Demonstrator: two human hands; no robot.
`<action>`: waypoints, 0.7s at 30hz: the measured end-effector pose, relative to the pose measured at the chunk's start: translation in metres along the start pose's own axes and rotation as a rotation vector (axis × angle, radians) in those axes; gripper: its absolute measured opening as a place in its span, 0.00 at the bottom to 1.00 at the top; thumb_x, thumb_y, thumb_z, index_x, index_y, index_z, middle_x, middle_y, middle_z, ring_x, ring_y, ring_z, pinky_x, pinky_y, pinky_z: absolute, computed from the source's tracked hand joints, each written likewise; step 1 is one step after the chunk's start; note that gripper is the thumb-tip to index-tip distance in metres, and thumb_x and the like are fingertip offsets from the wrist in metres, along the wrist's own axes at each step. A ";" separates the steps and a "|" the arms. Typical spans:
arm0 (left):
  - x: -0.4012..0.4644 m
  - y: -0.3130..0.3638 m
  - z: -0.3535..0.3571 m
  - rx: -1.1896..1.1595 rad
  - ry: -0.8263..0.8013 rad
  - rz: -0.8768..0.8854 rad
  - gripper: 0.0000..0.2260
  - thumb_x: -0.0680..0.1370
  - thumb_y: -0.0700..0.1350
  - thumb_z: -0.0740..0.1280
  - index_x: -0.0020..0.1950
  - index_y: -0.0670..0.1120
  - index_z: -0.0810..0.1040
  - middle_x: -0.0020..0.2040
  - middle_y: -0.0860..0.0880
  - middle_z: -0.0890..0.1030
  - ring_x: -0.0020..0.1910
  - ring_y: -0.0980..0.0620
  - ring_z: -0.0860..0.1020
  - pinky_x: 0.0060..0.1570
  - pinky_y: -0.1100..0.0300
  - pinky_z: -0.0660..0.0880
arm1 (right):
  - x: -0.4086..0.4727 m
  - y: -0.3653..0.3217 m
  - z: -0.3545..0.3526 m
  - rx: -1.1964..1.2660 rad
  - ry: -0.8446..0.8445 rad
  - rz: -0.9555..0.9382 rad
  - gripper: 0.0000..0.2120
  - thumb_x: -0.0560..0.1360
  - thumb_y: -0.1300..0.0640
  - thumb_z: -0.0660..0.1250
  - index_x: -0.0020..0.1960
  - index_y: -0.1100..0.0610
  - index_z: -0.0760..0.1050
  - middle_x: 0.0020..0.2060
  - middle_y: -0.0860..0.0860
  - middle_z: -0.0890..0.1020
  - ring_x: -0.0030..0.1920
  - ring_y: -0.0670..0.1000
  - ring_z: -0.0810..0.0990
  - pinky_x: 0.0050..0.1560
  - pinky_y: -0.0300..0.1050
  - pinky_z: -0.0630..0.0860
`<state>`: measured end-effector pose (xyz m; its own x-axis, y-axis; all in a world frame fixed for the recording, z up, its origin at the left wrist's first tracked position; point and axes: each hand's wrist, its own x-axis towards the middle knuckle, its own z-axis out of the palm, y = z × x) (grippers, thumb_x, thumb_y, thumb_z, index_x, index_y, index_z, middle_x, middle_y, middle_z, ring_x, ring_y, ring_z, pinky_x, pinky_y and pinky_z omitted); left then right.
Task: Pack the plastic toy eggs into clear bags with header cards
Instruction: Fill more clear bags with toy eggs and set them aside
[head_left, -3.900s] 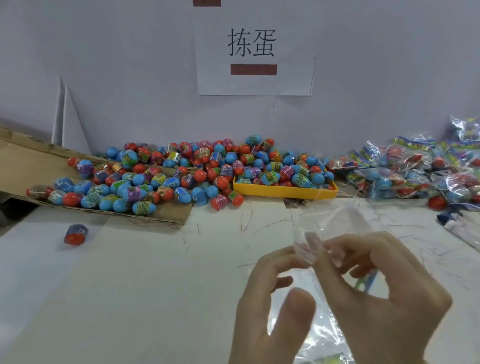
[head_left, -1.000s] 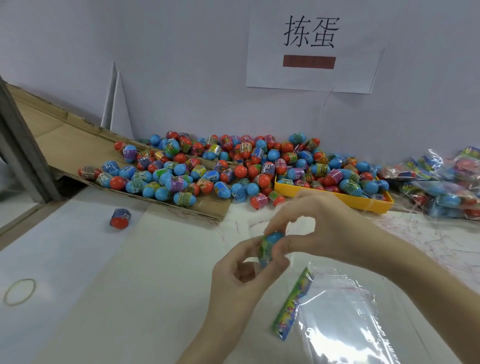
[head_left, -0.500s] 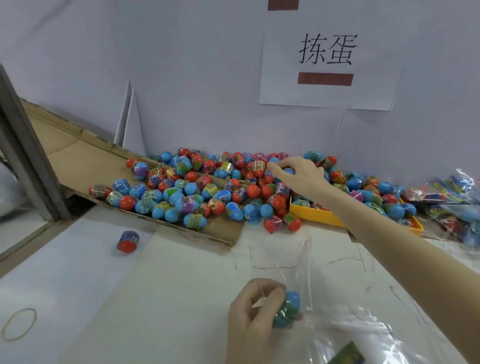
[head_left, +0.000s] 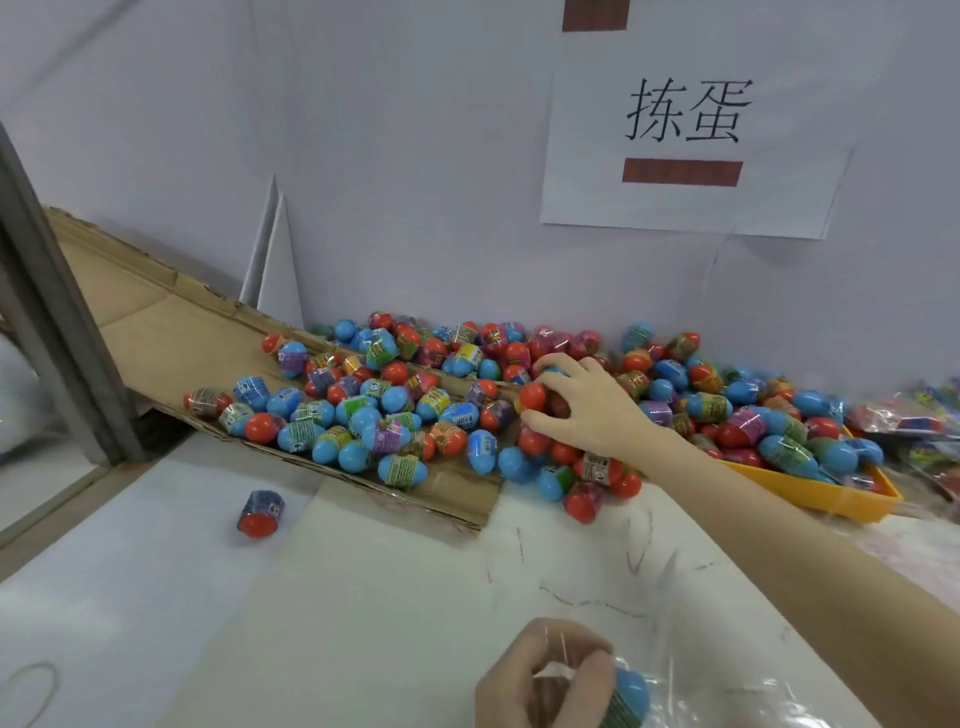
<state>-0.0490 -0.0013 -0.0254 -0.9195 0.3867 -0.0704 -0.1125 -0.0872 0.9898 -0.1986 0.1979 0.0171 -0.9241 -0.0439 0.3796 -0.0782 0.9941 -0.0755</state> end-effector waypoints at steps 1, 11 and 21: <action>0.000 0.001 -0.001 -0.015 -0.013 0.003 0.03 0.59 0.45 0.66 0.24 0.50 0.78 0.23 0.45 0.76 0.23 0.54 0.73 0.26 0.67 0.69 | -0.011 -0.002 -0.004 -0.001 -0.019 -0.068 0.19 0.73 0.43 0.63 0.55 0.56 0.76 0.62 0.48 0.70 0.53 0.54 0.70 0.58 0.50 0.67; 0.005 0.001 -0.007 -0.178 -0.024 0.058 0.08 0.71 0.36 0.71 0.32 0.44 0.81 0.34 0.40 0.80 0.31 0.40 0.80 0.26 0.63 0.74 | -0.103 -0.007 -0.051 0.152 0.053 0.019 0.14 0.70 0.44 0.68 0.55 0.41 0.77 0.70 0.36 0.58 0.73 0.44 0.44 0.65 0.47 0.35; 0.000 0.005 -0.006 -0.240 -0.030 0.017 0.09 0.60 0.51 0.71 0.38 0.56 0.84 0.40 0.50 0.85 0.39 0.54 0.83 0.33 0.68 0.77 | -0.166 -0.045 -0.098 1.036 0.067 0.408 0.21 0.66 0.68 0.72 0.50 0.46 0.77 0.45 0.52 0.83 0.45 0.52 0.83 0.48 0.43 0.80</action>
<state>-0.0518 -0.0076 -0.0209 -0.9108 0.4102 -0.0470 -0.1868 -0.3079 0.9329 -0.0045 0.1701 0.0478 -0.9323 0.3031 0.1974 -0.0765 0.3681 -0.9266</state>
